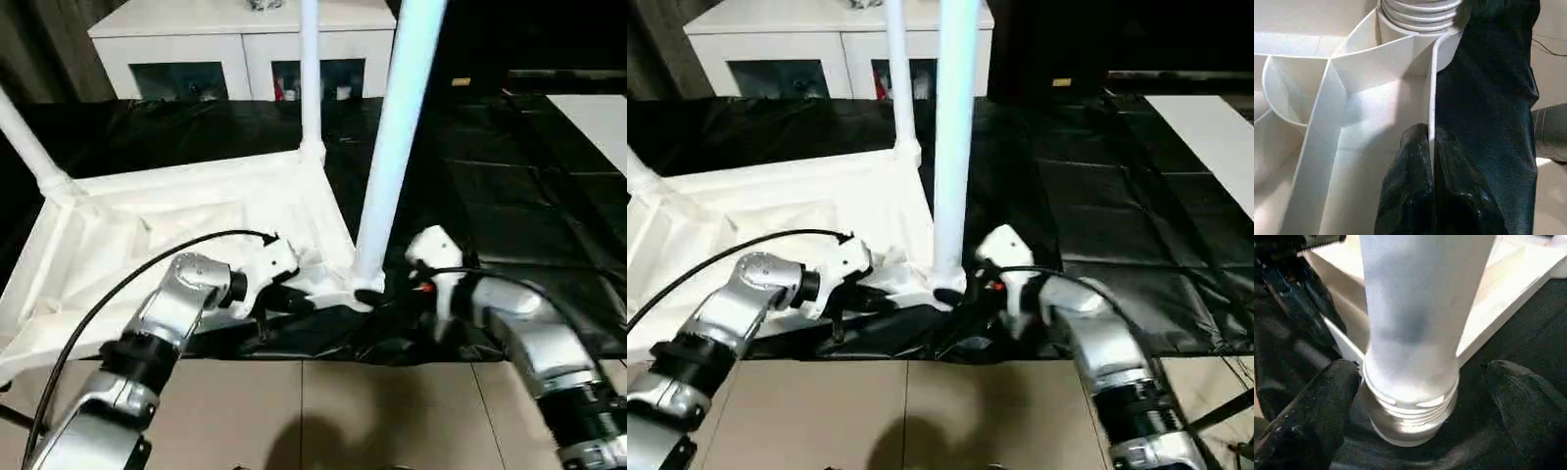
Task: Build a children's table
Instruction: Rotate leg to tighten
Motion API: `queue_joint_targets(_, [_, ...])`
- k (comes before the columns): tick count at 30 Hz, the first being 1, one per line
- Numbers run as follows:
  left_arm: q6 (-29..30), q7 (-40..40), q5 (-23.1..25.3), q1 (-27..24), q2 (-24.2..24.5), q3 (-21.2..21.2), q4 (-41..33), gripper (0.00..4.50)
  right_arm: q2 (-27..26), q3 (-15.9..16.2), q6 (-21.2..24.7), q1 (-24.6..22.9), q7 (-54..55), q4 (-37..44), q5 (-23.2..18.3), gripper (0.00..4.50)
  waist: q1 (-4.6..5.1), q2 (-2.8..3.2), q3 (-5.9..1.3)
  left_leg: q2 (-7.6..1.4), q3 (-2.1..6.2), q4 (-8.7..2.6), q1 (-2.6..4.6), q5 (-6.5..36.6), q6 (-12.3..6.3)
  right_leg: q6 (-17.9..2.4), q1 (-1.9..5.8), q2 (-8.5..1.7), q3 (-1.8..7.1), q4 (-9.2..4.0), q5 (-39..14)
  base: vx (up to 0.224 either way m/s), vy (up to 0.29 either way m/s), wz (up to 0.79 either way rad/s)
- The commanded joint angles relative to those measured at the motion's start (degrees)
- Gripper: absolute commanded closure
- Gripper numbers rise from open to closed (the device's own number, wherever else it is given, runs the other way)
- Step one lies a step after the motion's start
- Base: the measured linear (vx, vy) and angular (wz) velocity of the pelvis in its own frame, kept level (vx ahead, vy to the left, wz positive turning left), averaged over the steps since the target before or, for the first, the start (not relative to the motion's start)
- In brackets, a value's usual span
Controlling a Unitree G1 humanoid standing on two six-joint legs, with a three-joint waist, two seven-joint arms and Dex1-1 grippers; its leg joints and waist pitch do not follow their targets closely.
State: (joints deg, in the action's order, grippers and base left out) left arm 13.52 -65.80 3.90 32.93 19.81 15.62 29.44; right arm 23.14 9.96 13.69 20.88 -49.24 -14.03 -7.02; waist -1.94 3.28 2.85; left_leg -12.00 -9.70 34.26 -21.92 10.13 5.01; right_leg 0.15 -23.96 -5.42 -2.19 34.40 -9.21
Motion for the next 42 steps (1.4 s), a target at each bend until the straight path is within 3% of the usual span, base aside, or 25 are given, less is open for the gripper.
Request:
queue_joint_targets(1, [1.3,1.4,-2.5,-1.1,0.1,-1.3,-1.4,4.50,-0.2,0.5,0.6,1.5,-0.6,-0.6,0.1,0.04,-0.28,-1.17,-4.08,-0.16,-0.56,-3.92,0.48,11.1,-4.58,-13.9,3.43,-1.38,0.95,-3.53,-10.2,0.000,0.000,0.00])
queue_joint_targets(4, [2.0,1.5,-2.0,-1.4,0.4,-1.3,-2.2,4.50,-1.0,0.3,0.8,2.7,-0.7,-2.6,0.0,0.04,-0.11,-1.31,-4.18,-0.09,-0.51,-3.87,0.33,10.5,-4.72,-13.7,3.48,-1.47,0.91,-3.38,-10.3,0.000,0.000,0.00])
queue_joint_targets(5, [2.3,1.7,-2.0,-1.4,0.4,-1.5,-2.5,4.50,-1.1,0.5,0.5,3.0,-0.8,-3.3,0.3,0.30,-0.16,-1.46,-4.16,-0.10,-0.60,-3.77,0.41,10.3,-4.94,-13.6,3.38,-1.43,0.96,-3.45,-10.3,0.000,0.000,0.00])
queue_joint_targets(9, [3.1,2.0,-2.1,-1.9,0.6,-1.6,-3.6,4.50,-1.6,0.2,-0.2,3.7,-0.6,-4.2,0.1,0.55,-0.30,-1.49,-4.28,-0.12,-0.60,-3.66,0.38,8.3,-5.66,-14.1,3.46,-1.43,0.94,-3.10,-7.6,0.000,0.000,0.00])
queue_joint_targets(13, [4.0,2.2,-2.1,-2.5,0.9,-1.5,-4.7,4.50,-1.9,0.1,-0.5,4.2,-1.1,-4.9,-0.5,0.87,-0.25,-1.53,-4.21,-0.08,-0.63,-3.66,0.36,8.9,-5.75,-14.1,3.46,-1.39,0.93,-3.17,-8.2,0.000,0.000,0.00])
queue_joint_targets(22, [4.8,2.3,-2.0,-2.9,1.2,-1.5,-5.3,4.50,-2.4,0.0,-1.3,3.8,-2.2,-5.5,-0.8,1.62,-0.26,-1.40,-4.26,-0.07,-0.60,-3.59,0.40,8.6,-5.69,-14.3,3.50,-1.37,0.92,-3.10,-7.8,0.000,0.000,0.00])
queue_joint_targets(23, [5.1,2.8,-2.1,-2.8,1.2,-1.8,-5.1,4.50,-3.1,-0.7,-0.8,3.6,-1.3,-5.6,-1.3,1.66,-0.27,-1.17,-4.26,-0.09,-0.56,-3.60,0.44,8.7,-5.62,-14.4,3.48,-1.38,0.91,-3.05,-7.8,0.000,0.000,0.00])
queue_joint_targets(27, [5.7,7.9,-1.8,-1.8,-0.9,-3.4,-3.2,4.50,-6.3,-3.1,0.4,4.4,7.4,-8.9,-0.1,1.78,0.04,-1.33,-4.22,0.08,-0.55,-3.72,0.30,9.0,-4.61,-13.9,3.54,-1.31,0.83,-3.19,-9.3,0.000,0.000,0.00])
queue_joint_targets(30, [5.7,11.4,-1.3,-0.9,-2.5,-4.1,-1.6,4.50,-8.3,-4.4,0.9,5.0,12.6,-10.7,0.6,1.79,0.04,-1.27,-4.17,0.13,-0.69,-3.69,0.62,10.0,-3.85,-13.6,3.18,-1.28,0.95,-3.48,-11.0,0.000,0.000,0.00])
queue_joint_targets(32, [5.7,15.6,-0.6,0.6,-4.4,-4.6,0.8,4.50,-10.9,-6.2,1.7,5.7,19.0,-12.7,1.2,1.81,-0.12,-1.27,-4.09,0.18,-0.72,-3.77,0.68,10.4,-3.35,-13.1,3.05,-1.23,1.02,-3.64,-11.9,0.000,0.000,0.00])
queue_joint_targets(33, [6.1,20.7,0.1,3.2,-7.3,-5.1,5.0,4.50,-14.2,-7.7,2.7,6.9,28.5,-15.9,2.9,1.81,0.01,-1.08,-4.04,0.35,-0.77,-3.78,0.77,10.5,-2.65,-12.9,2.78,-1.14,1.06,-3.76,-12.4,0.000,0.000,0.00])
queue_joint_targets(35, [6.0,24.0,0.7,5.2,-8.8,-5.2,8.3,4.50,-16.2,-7.9,2.7,7.7,33.5,-18.0,4.4,1.81,-0.17,-1.08,-4.25,0.38,-0.56,-3.91,0.98,10.7,-1.59,-12.4,3.02,-1.23,0.97,-3.72,-12.7,0.000,0.000,0.00])
queue_joint_targets(39, [5.4,30.0,1.5,8.6,-10.8,-5.8,14.0,4.50,-19.5,-8.1,1.9,9.2,41.3,-21.4,5.7,1.81,-0.19,-0.95,-4.22,0.59,-0.61,-3.99,0.94,12.2,-1.34,-11.7,2.97,-1.25,0.97,-4.05,-13.5,0.000,0.000,0.00])
queue_joint_targets(41, [3.8,33.2,1.6,11.4,-12.3,-6.3,18.8,4.50,-21.9,-5.3,0.4,11.2,42.9,-25.1,7.8,1.81,-0.40,-0.84,-4.19,0.56,-0.52,-4.03,0.92,12.4,-1.51,-11.4,2.90,-1.32,0.88,-4.16,-13.3,0.000,0.000,0.00])
queue_joint_targets(42, [3.1,33.7,1.6,12.2,-12.6,-6.4,20.3,4.50,-22.7,-5.3,-0.3,11.7,42.9,-26.0,7.9,1.81,-0.22,-0.87,-4.12,0.65,-0.53,-4.10,0.94,14.0,-1.43,-11.4,2.89,-1.34,0.87,-4.31,-14.7,0.000,0.000,0.00])
